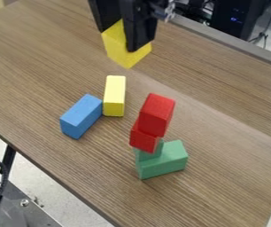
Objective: Put the yellow block on top of the red arch
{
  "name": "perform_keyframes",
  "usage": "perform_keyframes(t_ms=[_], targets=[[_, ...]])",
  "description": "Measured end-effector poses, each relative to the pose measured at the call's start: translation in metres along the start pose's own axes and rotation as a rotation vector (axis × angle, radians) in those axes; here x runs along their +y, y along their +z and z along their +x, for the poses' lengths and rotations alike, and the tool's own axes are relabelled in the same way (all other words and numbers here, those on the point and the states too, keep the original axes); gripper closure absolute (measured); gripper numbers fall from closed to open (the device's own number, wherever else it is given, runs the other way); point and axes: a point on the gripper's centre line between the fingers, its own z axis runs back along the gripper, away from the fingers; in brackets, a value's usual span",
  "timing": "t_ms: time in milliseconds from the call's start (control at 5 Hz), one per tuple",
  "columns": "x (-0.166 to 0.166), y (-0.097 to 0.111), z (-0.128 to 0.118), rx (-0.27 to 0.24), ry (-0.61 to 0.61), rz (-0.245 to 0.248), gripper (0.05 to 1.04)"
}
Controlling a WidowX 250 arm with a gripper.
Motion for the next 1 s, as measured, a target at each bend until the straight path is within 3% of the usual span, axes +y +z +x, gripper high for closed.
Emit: perform_keyframes(t_ms=[200, 600, 1000], targets=[[-0.013, -0.021, 0.003, 0.076, -0.061, 0.005, 0.542], [-0.014, -0.038, 0.002, 0.186, -0.06, 0.048, 0.542], [-0.014, -0.031, 0.005, 0.189, -0.062, 0.05, 0.542]])
